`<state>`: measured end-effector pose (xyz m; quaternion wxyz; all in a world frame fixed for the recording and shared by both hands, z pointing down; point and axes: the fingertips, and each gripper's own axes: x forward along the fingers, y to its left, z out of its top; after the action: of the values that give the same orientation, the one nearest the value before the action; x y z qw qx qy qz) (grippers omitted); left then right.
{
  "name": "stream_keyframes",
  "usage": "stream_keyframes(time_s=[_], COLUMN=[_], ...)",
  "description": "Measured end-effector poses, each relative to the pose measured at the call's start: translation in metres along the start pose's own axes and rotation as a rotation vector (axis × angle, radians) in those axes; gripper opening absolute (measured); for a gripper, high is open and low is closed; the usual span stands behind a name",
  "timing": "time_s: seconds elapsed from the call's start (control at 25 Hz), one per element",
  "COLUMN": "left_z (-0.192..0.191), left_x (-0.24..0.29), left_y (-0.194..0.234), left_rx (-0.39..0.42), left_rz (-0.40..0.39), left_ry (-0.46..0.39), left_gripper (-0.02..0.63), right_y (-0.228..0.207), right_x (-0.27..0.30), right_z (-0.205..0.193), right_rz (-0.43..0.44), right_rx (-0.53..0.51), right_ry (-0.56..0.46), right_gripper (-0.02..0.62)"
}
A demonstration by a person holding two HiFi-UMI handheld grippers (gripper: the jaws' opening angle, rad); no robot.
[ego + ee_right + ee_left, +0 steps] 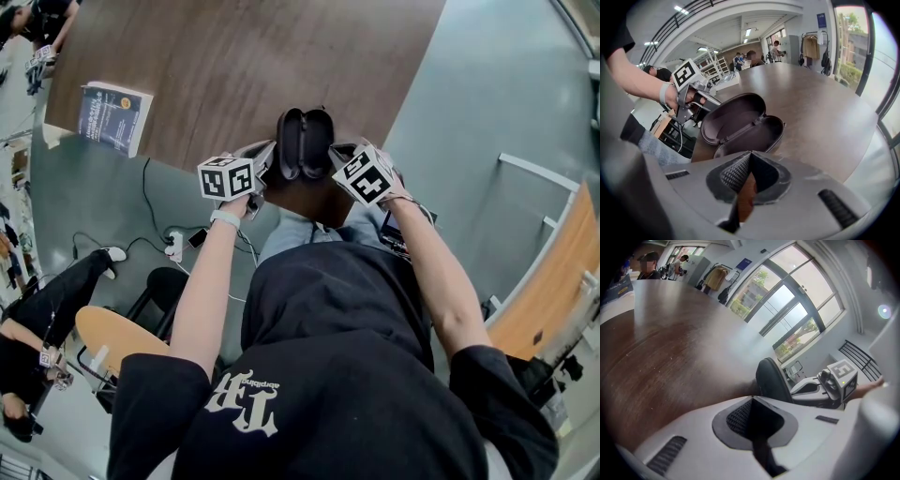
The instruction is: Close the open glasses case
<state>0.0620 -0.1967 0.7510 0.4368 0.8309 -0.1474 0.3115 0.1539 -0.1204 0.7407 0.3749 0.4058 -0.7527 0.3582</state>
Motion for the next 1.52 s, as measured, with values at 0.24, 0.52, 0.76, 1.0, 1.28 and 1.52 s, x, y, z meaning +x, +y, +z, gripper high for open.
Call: stream_keyframes(time_s=[0.24, 0.52, 0.76, 1.0, 1.28, 1.52], left_z=[0.01, 0.012, 0.012, 0.018, 0.019, 0.017], left_x=[-0.002, 0.003, 0.004, 0.01, 0.014, 0.02], left_y=[-0.03, -0.062, -0.076, -0.088, -0.09, -0.098], left_rx=[0.048, 0.094, 0.108, 0.129, 0.147, 0.189], left_rz=[-0.036, -0.078, -0.105, -0.119, -0.12, -0.116], left_ry=[-0.019, -0.017, -0.019, -0.018, 0.002, 0.029], left_gripper=[-0.003, -0.003, -0.003, -0.003, -0.003, -0.003], right_y=[0.0, 0.002, 0.003, 0.0, -0.03, -0.039], right_x=[0.004, 0.006, 0.013, 0.006, -0.011, -0.014], right_z=[-0.006, -0.008, -0.016, -0.016, -0.017, -0.034], right_rz=[0.003, 0.014, 0.012, 0.004, -0.104, -0.105], right_rx=[0.007, 0.021, 0.027, 0.09, 0.27, 0.391], right_ry=[0.009, 0.006, 0.015, -0.053, -0.131, -0.126], right_gripper=[-0.015, -0.015, -0.015, -0.015, -0.015, -0.015])
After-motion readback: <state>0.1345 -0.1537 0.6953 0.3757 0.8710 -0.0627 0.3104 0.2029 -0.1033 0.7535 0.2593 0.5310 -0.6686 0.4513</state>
